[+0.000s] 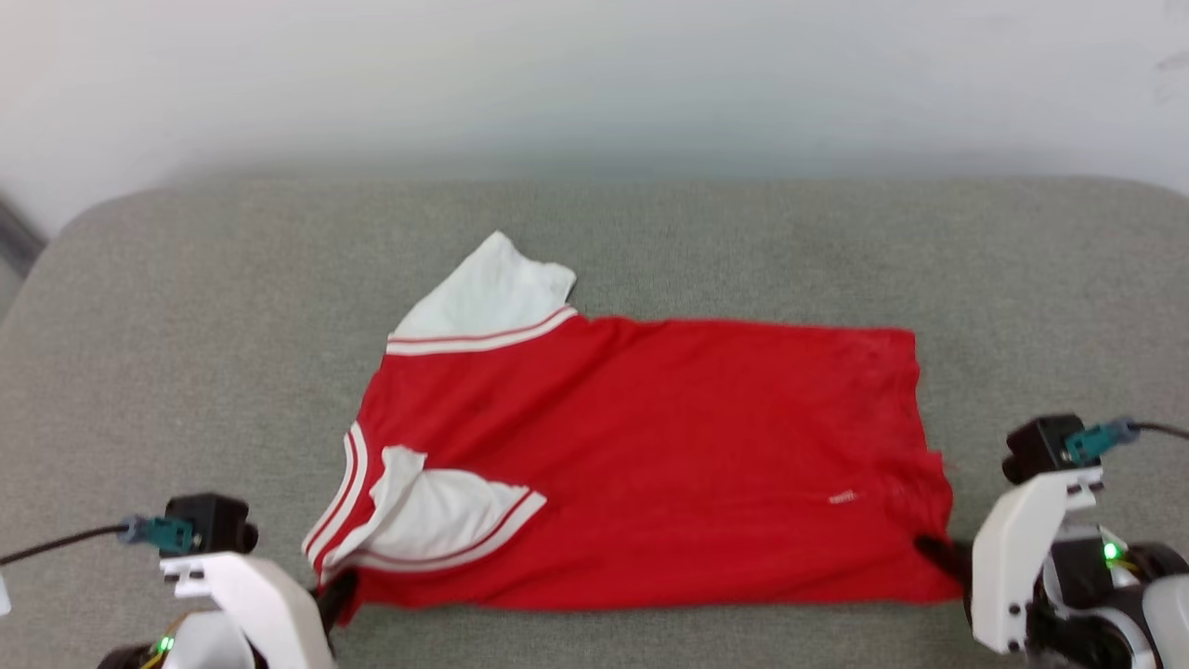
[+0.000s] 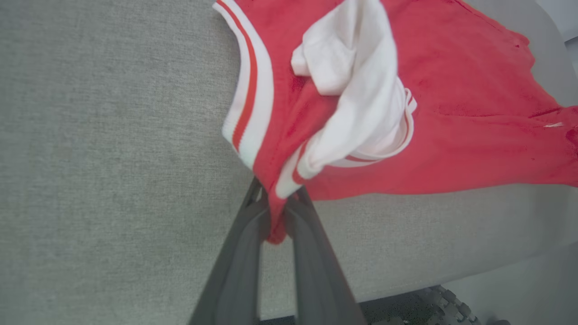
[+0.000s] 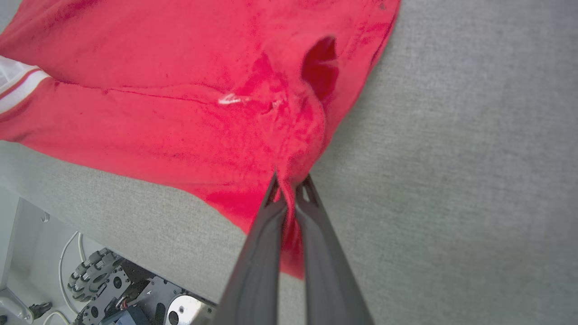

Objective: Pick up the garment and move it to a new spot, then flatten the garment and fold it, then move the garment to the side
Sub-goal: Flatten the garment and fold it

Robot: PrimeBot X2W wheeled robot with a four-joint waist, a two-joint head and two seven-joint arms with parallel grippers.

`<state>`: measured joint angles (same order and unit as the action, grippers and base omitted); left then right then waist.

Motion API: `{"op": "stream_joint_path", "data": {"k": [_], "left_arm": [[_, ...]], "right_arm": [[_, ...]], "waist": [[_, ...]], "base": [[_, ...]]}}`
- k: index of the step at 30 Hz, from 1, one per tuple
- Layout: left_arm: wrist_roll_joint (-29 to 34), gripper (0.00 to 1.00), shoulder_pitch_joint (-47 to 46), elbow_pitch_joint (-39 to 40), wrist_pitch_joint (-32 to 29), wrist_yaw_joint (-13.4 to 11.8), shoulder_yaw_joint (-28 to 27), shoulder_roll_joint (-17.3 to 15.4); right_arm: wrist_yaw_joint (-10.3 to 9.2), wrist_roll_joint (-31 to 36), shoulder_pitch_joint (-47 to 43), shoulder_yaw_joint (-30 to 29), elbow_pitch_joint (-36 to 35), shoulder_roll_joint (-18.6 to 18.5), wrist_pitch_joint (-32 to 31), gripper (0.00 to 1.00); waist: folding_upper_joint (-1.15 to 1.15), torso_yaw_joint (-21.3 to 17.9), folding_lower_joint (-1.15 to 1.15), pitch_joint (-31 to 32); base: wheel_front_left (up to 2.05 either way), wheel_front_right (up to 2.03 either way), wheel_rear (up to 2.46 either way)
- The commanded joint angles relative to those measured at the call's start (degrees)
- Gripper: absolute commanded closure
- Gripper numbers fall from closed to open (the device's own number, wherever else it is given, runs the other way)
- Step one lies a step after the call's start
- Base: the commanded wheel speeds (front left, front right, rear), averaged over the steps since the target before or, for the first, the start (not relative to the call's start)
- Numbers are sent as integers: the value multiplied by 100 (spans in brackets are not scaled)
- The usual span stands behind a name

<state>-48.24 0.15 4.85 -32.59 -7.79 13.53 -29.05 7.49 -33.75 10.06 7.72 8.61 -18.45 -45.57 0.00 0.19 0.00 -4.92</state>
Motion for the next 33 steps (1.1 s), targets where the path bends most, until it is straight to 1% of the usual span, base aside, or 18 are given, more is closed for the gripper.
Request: {"op": "stream_joint_path", "data": {"k": [1,5,6,7,8,9,13,17,18,24,28,29,33], "left_arm": [[-59,100,196,11,-40,-49,-44,-64],[-193,100,525,-31,-130,-100,-14,-13],[-169,100,521,-68,-67,-95,-2,21],[-184,71,521,-120,-17,-76,15,85],[-172,6,510,-211,30,-42,48,125],[-138,0,468,-301,80,-36,65,159],[1,0,224,-591,408,7,75,291],[231,0,-10,-705,945,37,-48,336],[294,0,-84,-716,1086,48,-74,340],[786,0,-649,-606,1949,-83,-254,379],[1109,0,-1161,-569,2368,-129,-290,367],[1165,0,-1315,-569,2424,-152,-310,352],[1238,0,-1992,-668,2468,-91,-363,300]], "right_arm": [[0,24,-250,-103,-119,8,-98,100],[0,163,-681,-257,-329,118,-297,100],[-1,202,-775,-284,-335,169,-309,87],[0,232,-835,-301,-316,228,-252,28],[0,285,-857,-298,-298,269,-131,0],[0,326,-889,-299,-250,297,-8,0],[0,463,-846,-168,-180,341,708,0],[0,715,-686,-199,-252,317,1764,0],[-1,709,-655,-237,-250,371,1989,0],[0,1138,-351,-495,-498,594,3228,0],[0,1529,-105,-621,-821,735,3833,0],[0,1611,-54,-646,-916,783,3933,0],[0,1789,175,-728,-1297,962,4234,0]], "waist": [[0,-20,0,197],[0,-55,0,267],[0,-63,0,267],[0,-70,0,261],[0,-75,0,253],[0,-75,0,242],[0,-94,0,210],[0,-173,0,212],[0,-202,0,212],[0,-421,0,64],[0,-602,0,-256],[0,-650,0,-379],[0,-824,0,-903]], "base": [[0,0,0],[0,0,0],[0,0,0],[0,0,0],[0,0,0],[0,0,0],[0,0,0],[0,0,0],[0,0,0],[0,0,0],[0,0,0],[0,0,0],[0,0,0]]}}
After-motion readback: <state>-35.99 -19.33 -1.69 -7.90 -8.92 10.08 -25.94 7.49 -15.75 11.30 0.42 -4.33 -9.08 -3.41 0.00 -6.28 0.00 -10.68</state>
